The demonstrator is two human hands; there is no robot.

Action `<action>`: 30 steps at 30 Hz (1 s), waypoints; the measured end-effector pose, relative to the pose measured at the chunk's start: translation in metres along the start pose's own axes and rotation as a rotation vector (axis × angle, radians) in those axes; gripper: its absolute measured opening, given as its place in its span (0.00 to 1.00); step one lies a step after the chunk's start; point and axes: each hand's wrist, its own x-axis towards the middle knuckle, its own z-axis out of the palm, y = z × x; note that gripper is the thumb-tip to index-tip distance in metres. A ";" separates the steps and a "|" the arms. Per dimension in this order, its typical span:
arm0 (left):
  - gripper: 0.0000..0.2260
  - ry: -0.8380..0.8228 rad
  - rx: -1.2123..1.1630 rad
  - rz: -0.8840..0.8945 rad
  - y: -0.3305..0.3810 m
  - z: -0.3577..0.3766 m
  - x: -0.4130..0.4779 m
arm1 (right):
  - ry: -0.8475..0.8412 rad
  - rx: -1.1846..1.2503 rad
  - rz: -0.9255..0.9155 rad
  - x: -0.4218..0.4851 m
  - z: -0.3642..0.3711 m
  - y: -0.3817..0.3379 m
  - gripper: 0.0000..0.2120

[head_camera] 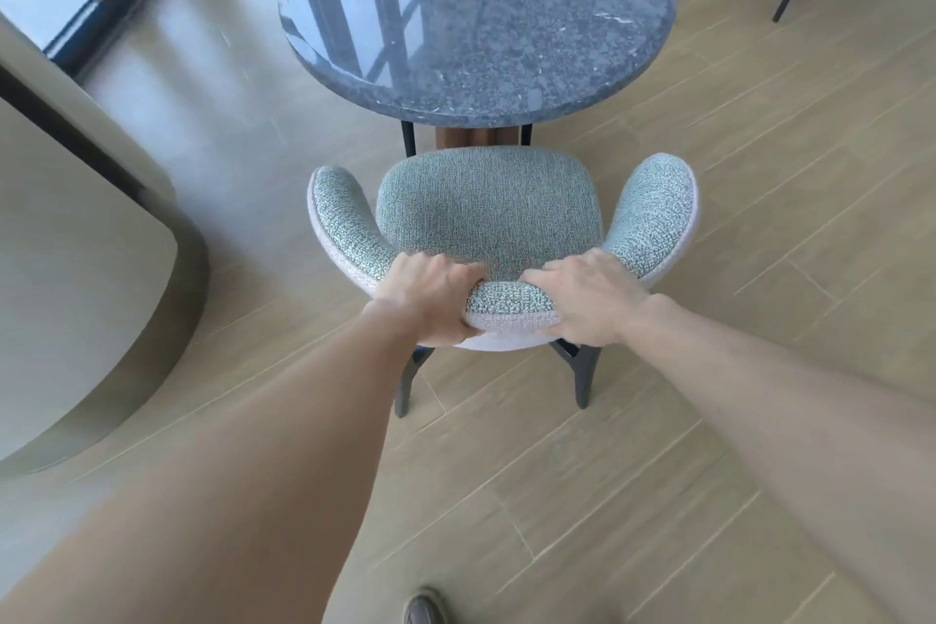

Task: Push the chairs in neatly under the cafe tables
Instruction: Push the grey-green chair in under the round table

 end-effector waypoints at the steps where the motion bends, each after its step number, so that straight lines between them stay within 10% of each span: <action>1: 0.21 -0.009 0.021 0.005 -0.012 0.002 -0.010 | 0.010 0.015 0.000 0.002 0.000 -0.016 0.27; 20: 0.25 0.003 0.081 0.084 -0.078 0.014 -0.054 | 0.080 0.026 0.012 0.028 -0.006 -0.087 0.25; 30: 0.23 0.060 0.040 0.123 0.022 0.015 -0.054 | 0.029 -0.045 -0.027 -0.043 0.003 -0.027 0.29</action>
